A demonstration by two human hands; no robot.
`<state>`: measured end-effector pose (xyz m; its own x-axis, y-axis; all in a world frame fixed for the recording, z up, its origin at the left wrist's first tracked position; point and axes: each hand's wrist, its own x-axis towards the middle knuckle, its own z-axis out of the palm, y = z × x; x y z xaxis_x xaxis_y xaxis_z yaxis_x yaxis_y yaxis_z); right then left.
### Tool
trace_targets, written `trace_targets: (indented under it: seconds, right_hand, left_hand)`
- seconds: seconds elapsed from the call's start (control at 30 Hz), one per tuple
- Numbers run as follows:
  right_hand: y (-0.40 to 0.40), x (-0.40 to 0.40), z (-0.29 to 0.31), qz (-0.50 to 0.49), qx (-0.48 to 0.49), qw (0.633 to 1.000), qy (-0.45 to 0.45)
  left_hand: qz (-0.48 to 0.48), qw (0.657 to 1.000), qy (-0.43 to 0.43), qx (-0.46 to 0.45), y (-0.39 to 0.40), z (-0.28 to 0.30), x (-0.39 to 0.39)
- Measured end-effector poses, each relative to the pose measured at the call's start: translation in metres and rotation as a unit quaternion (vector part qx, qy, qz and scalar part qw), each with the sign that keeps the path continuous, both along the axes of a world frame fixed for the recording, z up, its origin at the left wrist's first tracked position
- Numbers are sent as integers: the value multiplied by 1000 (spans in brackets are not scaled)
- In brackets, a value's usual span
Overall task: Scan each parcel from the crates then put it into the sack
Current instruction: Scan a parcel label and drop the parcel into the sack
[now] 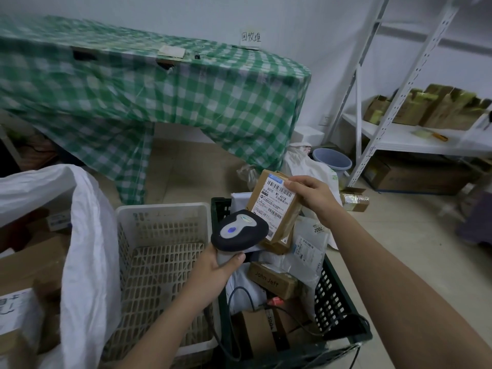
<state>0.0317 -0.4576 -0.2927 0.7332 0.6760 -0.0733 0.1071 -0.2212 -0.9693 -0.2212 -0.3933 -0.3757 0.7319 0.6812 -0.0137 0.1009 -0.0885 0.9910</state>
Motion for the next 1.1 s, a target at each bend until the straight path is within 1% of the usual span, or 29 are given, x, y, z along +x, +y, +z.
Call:
trace_targets:
  seconds: [0.13,0.23,0.33,0.47,0.67,0.9,1.0,1.1]
  right_hand:
    - [-1,-2,3,1,1,1000,3]
    - [-3,-8,10,11,7,1000,1]
    - [-4,-24,26,33,26,999,-1]
    - [-1,-56,59,62,72,995,-14]
    - [8,-122,111,131,131,983,-4]
    - [38,-213,133,213,147,966,12]
    - [62,-248,128,249,118,961,-24]
    - [85,-284,125,266,76,957,-90]
  left_hand:
    - [-1,1000,-5,-7,-2,3,-3]
    - [18,1000,-13,-7,-4,11,-8]
    - [48,998,-49,-8,-8,29,-18]
    - [101,990,-102,6,-12,68,-41]
    - [223,955,-194,23,-9,124,-99]
    - [305,926,-223,-1,6,141,-183]
    - [333,913,-236,-10,10,140,-215]
    - [369,898,-239,-22,17,133,-243]
